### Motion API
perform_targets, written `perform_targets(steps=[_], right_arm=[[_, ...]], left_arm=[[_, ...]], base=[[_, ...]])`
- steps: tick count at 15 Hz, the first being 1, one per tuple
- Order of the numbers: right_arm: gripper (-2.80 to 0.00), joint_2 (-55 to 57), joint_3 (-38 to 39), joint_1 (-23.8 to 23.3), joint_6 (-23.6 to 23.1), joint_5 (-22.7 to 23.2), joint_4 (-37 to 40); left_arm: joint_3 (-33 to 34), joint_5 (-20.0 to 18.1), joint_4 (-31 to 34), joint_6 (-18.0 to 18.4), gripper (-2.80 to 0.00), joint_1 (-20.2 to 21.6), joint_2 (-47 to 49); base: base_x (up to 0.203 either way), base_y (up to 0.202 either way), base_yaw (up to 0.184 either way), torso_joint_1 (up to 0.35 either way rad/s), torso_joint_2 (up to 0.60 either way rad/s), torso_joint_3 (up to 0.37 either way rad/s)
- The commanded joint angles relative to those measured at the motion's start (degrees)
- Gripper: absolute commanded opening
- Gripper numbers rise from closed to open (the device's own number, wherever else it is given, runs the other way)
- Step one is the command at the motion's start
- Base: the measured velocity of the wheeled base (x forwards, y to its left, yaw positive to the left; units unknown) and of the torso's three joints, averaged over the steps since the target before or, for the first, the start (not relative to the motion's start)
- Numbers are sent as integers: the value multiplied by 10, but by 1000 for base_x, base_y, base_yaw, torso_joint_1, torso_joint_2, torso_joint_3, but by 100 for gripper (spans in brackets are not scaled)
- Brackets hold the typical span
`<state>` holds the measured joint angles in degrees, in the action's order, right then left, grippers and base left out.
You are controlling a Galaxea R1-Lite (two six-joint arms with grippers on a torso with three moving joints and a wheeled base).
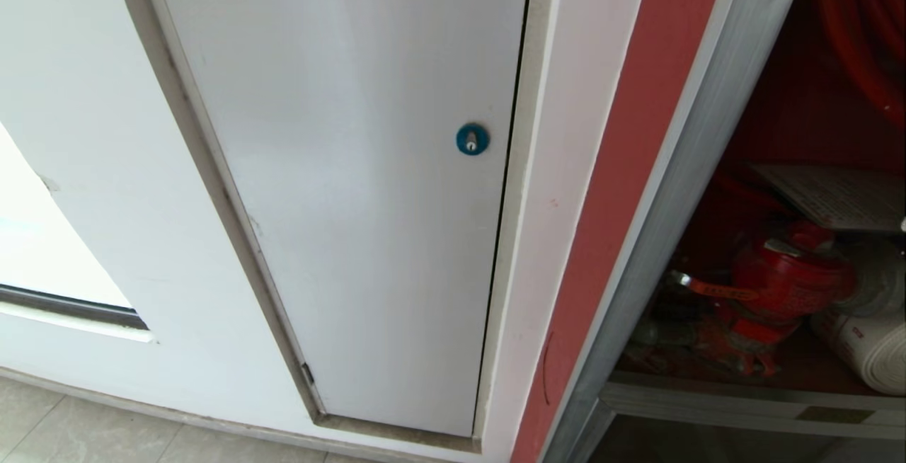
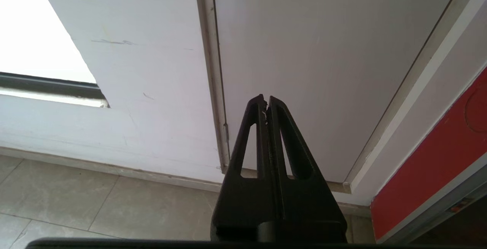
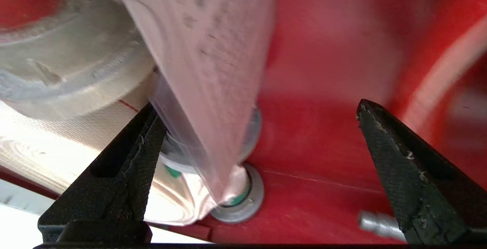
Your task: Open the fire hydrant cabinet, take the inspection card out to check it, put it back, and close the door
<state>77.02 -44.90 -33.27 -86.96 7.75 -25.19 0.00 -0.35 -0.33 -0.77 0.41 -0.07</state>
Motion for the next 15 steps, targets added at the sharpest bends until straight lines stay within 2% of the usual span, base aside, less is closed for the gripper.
perform_targets(steps=[1,10,11,15], right_arm=[[0,11,0,0,-6,2,-1],[0,23,2,2,-8,10,-2],[-280,23,0,2,-8,13,-2],[-280,18,3,2,-7,15,-2]], left_arm=[[0,0,0,0,-280,0,1],[0,0,0,0,-280,0,1],[0,0,0,0,-280,0,1],[0,0,0,0,-280,0,1]], base=[[0,0,0,0,0,0],[0,0,0,0,0,0],[0,0,0,0,0,0],[0,0,0,0,0,0]])
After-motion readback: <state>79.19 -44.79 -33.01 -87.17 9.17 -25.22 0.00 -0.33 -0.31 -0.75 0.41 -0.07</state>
